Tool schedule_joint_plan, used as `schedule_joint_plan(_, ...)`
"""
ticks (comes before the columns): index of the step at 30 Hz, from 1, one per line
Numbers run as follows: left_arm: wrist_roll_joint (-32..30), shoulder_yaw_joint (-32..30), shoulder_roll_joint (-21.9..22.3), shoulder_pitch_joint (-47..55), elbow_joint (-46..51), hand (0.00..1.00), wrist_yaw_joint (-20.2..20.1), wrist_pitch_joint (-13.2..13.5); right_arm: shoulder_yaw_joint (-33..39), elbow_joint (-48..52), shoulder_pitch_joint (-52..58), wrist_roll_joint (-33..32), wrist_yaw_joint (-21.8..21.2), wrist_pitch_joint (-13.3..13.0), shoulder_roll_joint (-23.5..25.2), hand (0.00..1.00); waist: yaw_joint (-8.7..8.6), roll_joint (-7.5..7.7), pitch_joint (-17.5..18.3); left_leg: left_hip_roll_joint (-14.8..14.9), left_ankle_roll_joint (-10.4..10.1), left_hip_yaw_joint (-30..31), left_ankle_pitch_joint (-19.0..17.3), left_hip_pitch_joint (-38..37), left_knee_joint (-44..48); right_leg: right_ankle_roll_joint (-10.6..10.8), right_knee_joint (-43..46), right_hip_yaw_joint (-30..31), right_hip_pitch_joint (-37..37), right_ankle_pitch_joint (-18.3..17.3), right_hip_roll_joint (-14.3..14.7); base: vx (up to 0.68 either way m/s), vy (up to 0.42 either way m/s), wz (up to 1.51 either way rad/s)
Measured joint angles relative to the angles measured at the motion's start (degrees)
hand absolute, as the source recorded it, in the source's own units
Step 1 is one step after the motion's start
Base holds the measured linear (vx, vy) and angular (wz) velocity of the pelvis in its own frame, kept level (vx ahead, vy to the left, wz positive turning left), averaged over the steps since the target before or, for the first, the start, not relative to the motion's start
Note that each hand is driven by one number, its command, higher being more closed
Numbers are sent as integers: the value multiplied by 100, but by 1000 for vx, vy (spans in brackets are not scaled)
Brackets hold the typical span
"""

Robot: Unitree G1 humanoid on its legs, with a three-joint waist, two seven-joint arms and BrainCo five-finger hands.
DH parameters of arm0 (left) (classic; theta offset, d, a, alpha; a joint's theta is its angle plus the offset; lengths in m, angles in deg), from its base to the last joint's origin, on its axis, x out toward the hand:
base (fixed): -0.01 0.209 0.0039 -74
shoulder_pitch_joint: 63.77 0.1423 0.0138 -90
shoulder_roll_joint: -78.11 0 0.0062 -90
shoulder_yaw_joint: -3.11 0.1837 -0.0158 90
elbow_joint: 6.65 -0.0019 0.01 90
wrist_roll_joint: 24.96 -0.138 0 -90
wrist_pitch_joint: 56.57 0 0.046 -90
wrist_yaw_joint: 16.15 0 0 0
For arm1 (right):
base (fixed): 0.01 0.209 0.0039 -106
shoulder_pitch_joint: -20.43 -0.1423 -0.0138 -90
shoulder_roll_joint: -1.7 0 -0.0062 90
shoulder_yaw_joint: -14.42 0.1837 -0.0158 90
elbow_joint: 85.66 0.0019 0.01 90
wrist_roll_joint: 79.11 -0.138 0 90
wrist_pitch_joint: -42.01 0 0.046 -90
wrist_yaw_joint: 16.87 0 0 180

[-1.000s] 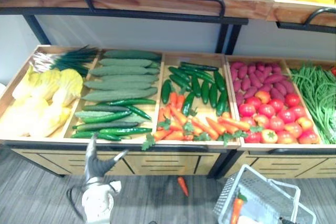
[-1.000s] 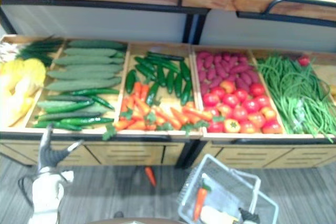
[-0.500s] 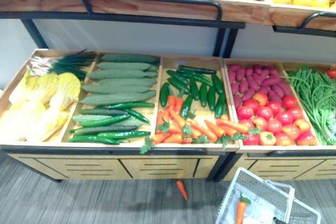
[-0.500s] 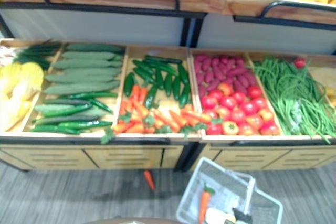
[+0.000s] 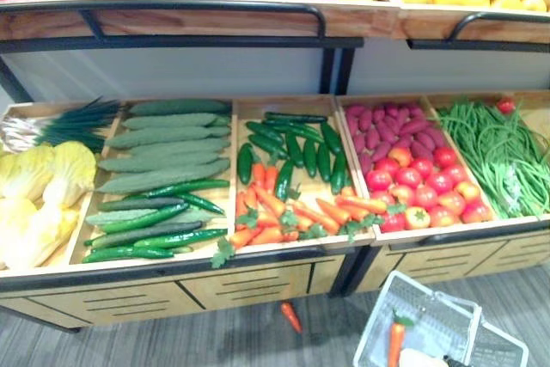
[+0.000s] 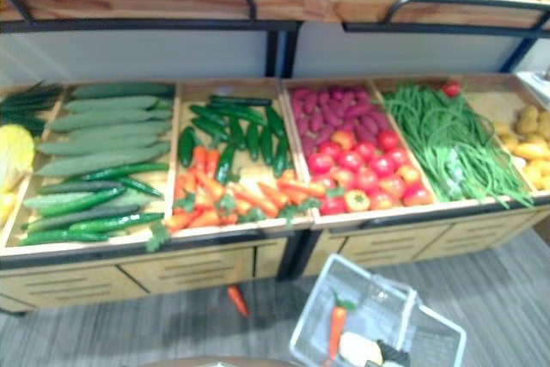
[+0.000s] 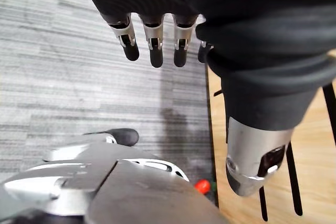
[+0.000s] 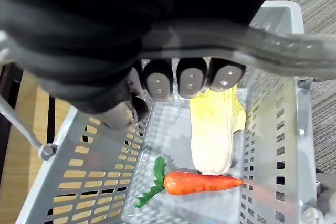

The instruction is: Pick vegetable in the basket

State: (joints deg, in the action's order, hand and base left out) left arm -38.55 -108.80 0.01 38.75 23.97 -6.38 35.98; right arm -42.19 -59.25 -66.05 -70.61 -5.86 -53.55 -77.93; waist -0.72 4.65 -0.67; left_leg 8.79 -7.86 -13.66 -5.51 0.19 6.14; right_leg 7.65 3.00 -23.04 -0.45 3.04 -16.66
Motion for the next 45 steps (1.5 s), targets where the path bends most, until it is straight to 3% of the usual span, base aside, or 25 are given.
schedule_joint_plan(3, 21, 202, -123, -129, -183, 0, 17, 1, -22, 272, -3, -22, 1, -47, 84, 100, -61, -13, -80, 151, 40, -417, -559, 328, 835, 8, 340, 488, -445, 63, -35, -68, 70, -78)
schedule_joint_plan(5, 189, 228, -175, -265, -354, 0, 34, -12, -117, 523, -28, -189, 26, -95, 168, 100, -68, -78, -143, 304, 136, -950, -722, 323, 954, -383, 350, 802, -874, 701, 144, -143, 151, -129)
schedule_joint_plan(6, 211, 223, -182, -292, -359, 0, 35, -13, -199, 567, -44, -226, 21, -95, 175, 100, -69, -95, -186, 337, 226, -1132, -671, 269, 914, -472, 186, 799, -958, 1026, 221, -161, 162, -177)
schedule_joint_plan(7, 204, 231, -161, -323, -389, 0, 38, -5, -403, 653, -198, -248, -2, -93, 204, 100, -41, -280, -340, 569, 363, -1818, -529, 58, 677, -641, -192, 513, -944, 1642, 428, -141, 113, -159)
schedule_joint_plan(8, 194, 227, -178, -367, -358, 0, 37, -5, -434, 665, -274, -249, 0, -94, 218, 100, -82, -255, -426, 582, 366, -2000, -485, 1, 619, -843, 345, 72, -1007, 1183, 348, -189, 115, -181)
schedule_joint_plan(9, 153, 237, -207, -445, -249, 0, 32, 1, -454, 664, -302, -253, 0, -101, 168, 100, -80, -201, -530, 565, 381, -2349, -407, -177, 469, -1029, 1368, -654, -1010, 290, 103, -136, 93, -111)
schedule_joint_plan(11, 103, 228, -266, -432, -157, 0, 24, 2, -479, 619, -352, -284, 2, -98, 153, 100, -59, -176, -546, 594, 386, -2863, -284, -358, 281, -1028, 2254, -1361, -781, -338, -130, -106, 72, -138)
schedule_joint_plan(12, 103, 228, -286, -432, -139, 0, 24, -2, -507, 598, -343, -282, -10, -100, 168, 100, -56, -166, -549, 590, 386, -3138, -213, -477, 193, -989, 2453, -1511, -616, -480, -232, -63, -5, -155)
schedule_joint_plan(15, 103, 170, -287, -470, -121, 0, 28, -11, -557, 234, -447, -285, -19, -93, 166, 100, -51, -99, -593, 710, 376, -3792, -179, -538, 379, -717, 2439, -1558, -467, -708, -409, -32, -166, -127)
schedule_joint_plan(19, 90, 110, 20, -568, -149, 0, -2, -12, -372, 201, -362, -285, -28, -45, -4, 100, -71, -341, -543, 798, 253, -4227, 132, -578, 110, -655, 1223, -1108, -493, -737, 413, -90, -254, -92)
schedule_joint_plan(21, 90, 117, 31, -615, -102, 0, -1, -8, -283, 199, -332, -288, -34, 6, 28, 100, -74, -345, -536, 839, 168, -4399, 209, -541, 148, -456, 683, -908, -511, -746, 634, -97, -242, -65)
schedule_joint_plan(26, 90, 117, 50, -656, -94, 0, 14, -11, -315, 195, -239, -457, -27, 26, 104, 100, -100, -422, -594, 1281, -3, -4571, 342, -553, 475, -567, 93, -728, -397, -543, 1109, -109, -134, -33)
schedule_joint_plan(30, -51, 128, 120, -654, -91, 0, 52, -4, -723, 196, -227, -456, -23, -22, 72, 100, -178, -479, -638, 1724, -9, -4535, 460, -637, 1150, -629, -147, -569, -122, -493, 1369, -45, -76, -25)
schedule_joint_plan(31, -173, 136, 134, -652, -65, 0, 55, 6, -923, 196, -232, -449, -29, -39, 11, 100, -179, -515, -691, 1981, 164, -4210, 580, -598, 1815, -672, -209, -387, 35, -497, 1402, -14, -37, -38)
schedule_joint_plan(32, -222, 137, 134, -640, -43, 0, 57, 7, -1002, 195, -232, -442, -34, -44, -23, 100, -165, -486, -736, 2029, 304, -3833, 680, -478, 2142, -700, -226, -272, 111, -503, 1380, -13, -3, -66)
schedule_joint_plan(33, -277, 196, 106, -620, 19, 0, 85, 26, -1178, 193, -243, -428, -27, -58, -79, 100, -95, -457, -782, 1789, 199, -2621, 364, -95, 2589, -711, -218, -63, 181, -502, 1238, -5, 10, -60)
schedule_joint_plan(34, -231, 234, 129, -619, 48, 0, 114, 48, -1173, 192, -255, -415, -32, -62, -133, 100, -67, -465, -787, 1533, 117, -2014, 162, 78, 2653, -708, -197, 15, 186, -500, 1151, 10, 86, -79)
schedule_joint_plan(35, -220, 289, 163, -585, 75, 0, 141, 87, -1168, 190, -278, -411, -31, -68, -192, 100, -50, -472, -791, 970, 59, -1055, -114, 293, 2602, -690, -200, 180, 211, -488, 1000, 26, 83, -68)
schedule_joint_plan(36, -220, 375, 155, -554, 73, 0, 152, 113, -1172, 189, -279, -411, -33, -77, -222, 100, -45, -495, -804, 723, 36, -690, -221, 388, 2511, -674, -212, 288, 243, -480, 961, 51, 136, -75)
schedule_joint_plan(38, -225, 418, 150, -513, 89, 0, 191, 129, -1165, 174, -269, -412, -39, -79, -165, 100, -32, -522, -815, 417, 43, -151, -251, 556, 1925, -638, -297, 488, 284, -507, 1001, 45, 173, -54)
schedule_joint_plan(42, -302, 495, 204, -420, 83, 0, 257, 128, -1124, 203, -280, -415, -35, -92, -181, 100, -38, -689, -833, 250, 118, 365, 56, 515, 420, -325, -411, 702, 241, -440, 1133, 92, 257, -30)
schedule_joint_plan(45, -317, 608, 45, -447, 115, 0, 307, 124, -1120, 206, -335, -411, -34, -92, -44, 100, -4, -440, -841, -157, 252, 170, 73, 541, 85, -7, -797, 699, 251, -184, 780, 143, 239, -6)
